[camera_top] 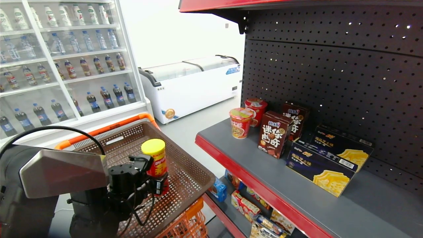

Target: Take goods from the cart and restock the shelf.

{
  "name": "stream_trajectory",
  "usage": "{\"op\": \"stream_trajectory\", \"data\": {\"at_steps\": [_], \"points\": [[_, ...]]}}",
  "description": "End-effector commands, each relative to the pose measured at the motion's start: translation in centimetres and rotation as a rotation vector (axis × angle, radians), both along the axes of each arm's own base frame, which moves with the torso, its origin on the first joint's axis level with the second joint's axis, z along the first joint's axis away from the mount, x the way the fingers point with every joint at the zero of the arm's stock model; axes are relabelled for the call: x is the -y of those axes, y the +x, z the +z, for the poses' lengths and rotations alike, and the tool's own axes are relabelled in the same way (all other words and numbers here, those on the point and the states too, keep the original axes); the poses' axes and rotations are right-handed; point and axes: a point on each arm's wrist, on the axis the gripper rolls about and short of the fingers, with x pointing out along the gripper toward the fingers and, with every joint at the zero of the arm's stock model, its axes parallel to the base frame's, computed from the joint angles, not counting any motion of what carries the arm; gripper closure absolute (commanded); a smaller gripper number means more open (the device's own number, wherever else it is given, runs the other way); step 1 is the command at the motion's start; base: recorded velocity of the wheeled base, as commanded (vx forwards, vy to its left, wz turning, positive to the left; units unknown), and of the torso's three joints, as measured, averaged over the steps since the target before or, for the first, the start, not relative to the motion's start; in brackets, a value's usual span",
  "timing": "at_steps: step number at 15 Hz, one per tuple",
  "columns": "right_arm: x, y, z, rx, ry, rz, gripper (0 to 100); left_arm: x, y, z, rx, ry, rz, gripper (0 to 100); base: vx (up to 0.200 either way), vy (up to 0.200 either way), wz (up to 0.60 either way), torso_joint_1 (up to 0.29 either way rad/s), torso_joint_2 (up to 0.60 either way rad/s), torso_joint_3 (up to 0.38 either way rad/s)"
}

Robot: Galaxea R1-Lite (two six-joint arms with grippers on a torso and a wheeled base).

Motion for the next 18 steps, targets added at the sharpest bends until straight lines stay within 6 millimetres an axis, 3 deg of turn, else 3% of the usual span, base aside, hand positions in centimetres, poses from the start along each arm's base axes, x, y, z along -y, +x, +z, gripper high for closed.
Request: {"op": "stream_trajectory", "data": {"at_steps": [1, 3, 7, 8, 9, 11, 12, 13, 15, 18], "points": [[0.0, 0.0, 0.0, 0.0, 0.0, 0.0, 0, -0.2, -0.5, 0.7, 0.006, 0.026, 0.024, 100, 0.0, 0.0, 0.0, 0.0, 0.0, 0.0], [0.0, 0.0, 0.0, 0.0, 0.0, 0.0, 0, -0.5, -1.6, 4.2, 0.045, 0.016, 0.041, 100, 0.0, 0.0, 0.0, 0.0, 0.0, 0.0], [0.0, 0.0, 0.0, 0.0, 0.0, 0.0, 0, -1.8, -6.4, 12.5, -0.024, -0.002, 0.057, 100, 0.0, 0.0, 0.0, 0.0, 0.0, 0.0], [0.0, 0.0, 0.0, 0.0, 0.0, 0.0, 0, -1.9, -7.1, 13.4, -0.044, -0.012, 0.061, 100, 0.0, 0.0, 0.0, 0.0, 0.0, 0.0], [0.0, 0.0, 0.0, 0.0, 0.0, 0.0, 0, -2.1, -9.3, 15.7, -0.094, -0.036, 0.065, 100, 0.0, 0.0, 0.0, 0.0, 0.0, 0.0], [0.0, 0.0, 0.0, 0.0, 0.0, 0.0, 0, -2.5, -12.0, 17.3, -0.126, -0.044, 0.048, 100, 0.0, 0.0, 0.0, 0.0, 0.0, 0.0], [0.0, 0.0, 0.0, 0.0, 0.0, 0.0, 0, -2.9, -14.9, 18.4, -0.131, -0.051, 0.03, 100, 0.0, 0.0, 0.0, 0.0, 0.0, 0.0], [0.0, 0.0, 0.0, 0.0, 0.0, 0.0, 0, -3.2, -16.4, 18.8, -0.136, -0.054, 0.021, 100, 0.0, 0.0, 0.0, 0.0, 0.0, 0.0], [0.0, 0.0, 0.0, 0.0, 0.0, 0.0, 0, -4.0, -22.0, 18.8, -0.146, -0.064, -0.004, 100, 0.0, 0.0, 0.0, 0.0, 0.0, 0.0], [0.0, 0.0, 0.0, 0.0, 0.0, 0.0, 0, -4.6, -26.3, 17.8, -0.038, -0.076, 0.002, 100, 0.0, 0.0, 0.0, 0.0, 0.0, 0.0]]}}
